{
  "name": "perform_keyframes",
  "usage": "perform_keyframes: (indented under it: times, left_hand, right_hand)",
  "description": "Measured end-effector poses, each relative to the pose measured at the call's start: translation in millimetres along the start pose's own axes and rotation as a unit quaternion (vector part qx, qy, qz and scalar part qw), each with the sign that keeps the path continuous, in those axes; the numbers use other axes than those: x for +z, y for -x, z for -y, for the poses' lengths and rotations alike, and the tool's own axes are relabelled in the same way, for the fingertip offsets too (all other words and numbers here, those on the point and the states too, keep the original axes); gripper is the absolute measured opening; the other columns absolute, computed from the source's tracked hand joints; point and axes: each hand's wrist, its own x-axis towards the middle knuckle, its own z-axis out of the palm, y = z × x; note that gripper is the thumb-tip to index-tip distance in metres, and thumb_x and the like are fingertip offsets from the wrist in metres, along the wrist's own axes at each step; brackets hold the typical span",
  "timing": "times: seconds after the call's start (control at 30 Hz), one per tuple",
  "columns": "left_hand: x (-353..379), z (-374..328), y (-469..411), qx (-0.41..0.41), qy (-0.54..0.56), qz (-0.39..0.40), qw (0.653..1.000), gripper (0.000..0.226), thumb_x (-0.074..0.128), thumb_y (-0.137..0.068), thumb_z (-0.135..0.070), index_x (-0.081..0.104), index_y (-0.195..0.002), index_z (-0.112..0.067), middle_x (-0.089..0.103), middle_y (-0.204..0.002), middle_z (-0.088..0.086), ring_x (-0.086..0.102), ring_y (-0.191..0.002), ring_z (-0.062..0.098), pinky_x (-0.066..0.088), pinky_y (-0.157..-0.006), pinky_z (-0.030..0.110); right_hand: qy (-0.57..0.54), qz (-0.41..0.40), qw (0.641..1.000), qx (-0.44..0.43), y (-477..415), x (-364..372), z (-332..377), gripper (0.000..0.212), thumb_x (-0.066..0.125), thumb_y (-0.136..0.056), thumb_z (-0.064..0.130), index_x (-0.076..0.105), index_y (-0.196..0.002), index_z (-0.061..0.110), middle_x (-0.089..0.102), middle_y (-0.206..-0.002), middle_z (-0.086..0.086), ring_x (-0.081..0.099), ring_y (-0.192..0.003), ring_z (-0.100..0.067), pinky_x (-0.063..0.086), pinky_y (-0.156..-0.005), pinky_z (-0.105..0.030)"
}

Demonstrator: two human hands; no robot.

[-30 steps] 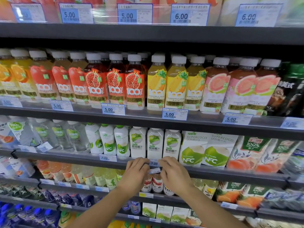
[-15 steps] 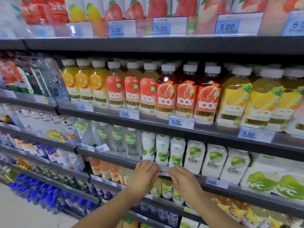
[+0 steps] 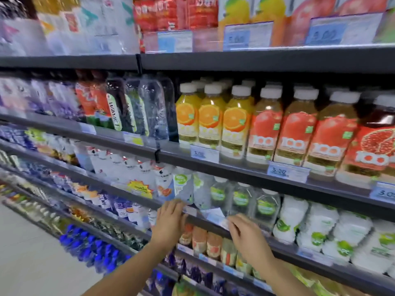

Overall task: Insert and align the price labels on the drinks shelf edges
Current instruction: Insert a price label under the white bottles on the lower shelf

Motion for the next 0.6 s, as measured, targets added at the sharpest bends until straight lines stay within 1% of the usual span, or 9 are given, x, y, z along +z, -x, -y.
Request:
perform_keyframes:
  times: [0.07,0.17,0.27,0.3,0.33,0.37,0.43,0.5,0.6]
  left_hand:
    - [3,20,-7,-0.013,-0.004,0.024,1.000,0.033,0.056,-0.098,-0.034,0.055,-0.129,-0.022,0.056,-0.132,0.001,0.049,-0.121,0.028,0.045,-0.099,0.046]
    - [4,33,-16,-0.030,0.013,0.045,0.998,0.034,0.057,-0.098,-0.032,0.058,-0.130,-0.021,0.057,-0.133,-0.001,0.047,-0.124,0.026,0.043,-0.102,0.045]
    - [4,36,-22,-0.013,0.023,0.042,0.999,0.036,0.044,-0.097,-0.039,0.062,-0.122,-0.022,0.061,-0.126,-0.003,0.049,-0.119,0.025,0.044,-0.099,0.045]
    - [4,37,-24,-0.001,0.026,0.036,0.999,0.035,0.041,-0.096,-0.039,0.064,-0.118,-0.022,0.062,-0.121,-0.004,0.050,-0.115,0.025,0.045,-0.096,0.044]
    - [4,38,-26,0.006,0.031,0.033,0.999,0.030,0.044,-0.097,-0.037,0.064,-0.114,-0.023,0.062,-0.118,-0.006,0.050,-0.112,0.024,0.045,-0.094,0.044]
    - [5,38,-27,0.009,0.036,0.029,0.999,0.022,0.050,-0.097,-0.033,0.065,-0.111,-0.025,0.062,-0.116,-0.008,0.050,-0.111,0.023,0.044,-0.093,0.042]
    - [5,38,-29,0.012,0.044,0.017,0.999,0.014,0.058,-0.097,-0.028,0.065,-0.108,-0.029,0.061,-0.114,-0.012,0.048,-0.110,0.019,0.041,-0.093,0.039]
    - [6,40,-30,0.022,0.049,0.009,0.999,0.011,0.061,-0.096,-0.028,0.066,-0.105,-0.030,0.061,-0.112,-0.013,0.048,-0.108,0.018,0.041,-0.092,0.039]
    - [5,43,-30,0.048,0.055,-0.010,0.997,0.007,0.063,-0.095,-0.028,0.067,-0.100,-0.031,0.061,-0.109,-0.015,0.050,-0.106,0.017,0.042,-0.090,0.039]
  right_hand:
    - [-0.010,-0.006,1.000,0.011,-8,11,9,0.016,0.051,-0.098,0.018,0.067,-0.100,0.020,0.060,-0.086,0.007,0.056,-0.078,-0.006,0.049,-0.071,-0.029]
    - [-0.008,-0.013,0.999,0.030,-17,21,17,0.015,0.051,-0.097,0.017,0.065,-0.094,0.015,0.061,-0.082,0.002,0.056,-0.076,-0.009,0.051,-0.070,-0.034]
    - [0.001,-0.016,0.999,0.046,-22,25,25,0.016,0.051,-0.097,0.017,0.064,-0.090,0.010,0.063,-0.081,-0.003,0.058,-0.074,-0.015,0.051,-0.070,-0.040]
    - [0.001,-0.015,0.999,0.051,-23,25,28,0.015,0.052,-0.097,0.016,0.065,-0.090,0.011,0.064,-0.082,-0.002,0.058,-0.074,-0.014,0.052,-0.070,-0.039]
    - [-0.002,-0.016,0.998,0.056,-23,26,30,0.015,0.053,-0.097,0.016,0.067,-0.093,0.014,0.066,-0.085,0.000,0.059,-0.076,-0.011,0.053,-0.073,-0.034]
    - [-0.006,-0.018,0.998,0.062,-24,27,32,0.015,0.054,-0.097,0.016,0.069,-0.098,0.018,0.068,-0.090,0.003,0.059,-0.079,-0.007,0.052,-0.077,-0.027]
    - [-0.017,-0.027,0.997,0.075,-26,27,35,0.022,0.055,-0.097,0.018,0.068,-0.114,0.022,0.067,-0.101,0.011,0.058,-0.086,0.002,0.043,-0.082,-0.012]
    - [-0.029,-0.019,0.995,0.091,-30,28,39,0.024,0.054,-0.098,0.021,0.066,-0.119,0.024,0.066,-0.100,0.015,0.058,-0.083,0.004,0.041,-0.077,-0.009]
    - [-0.030,-0.019,0.994,0.099,-35,30,43,0.024,0.054,-0.098,0.021,0.066,-0.118,0.025,0.065,-0.092,0.014,0.056,-0.077,0.005,0.040,-0.068,-0.009]
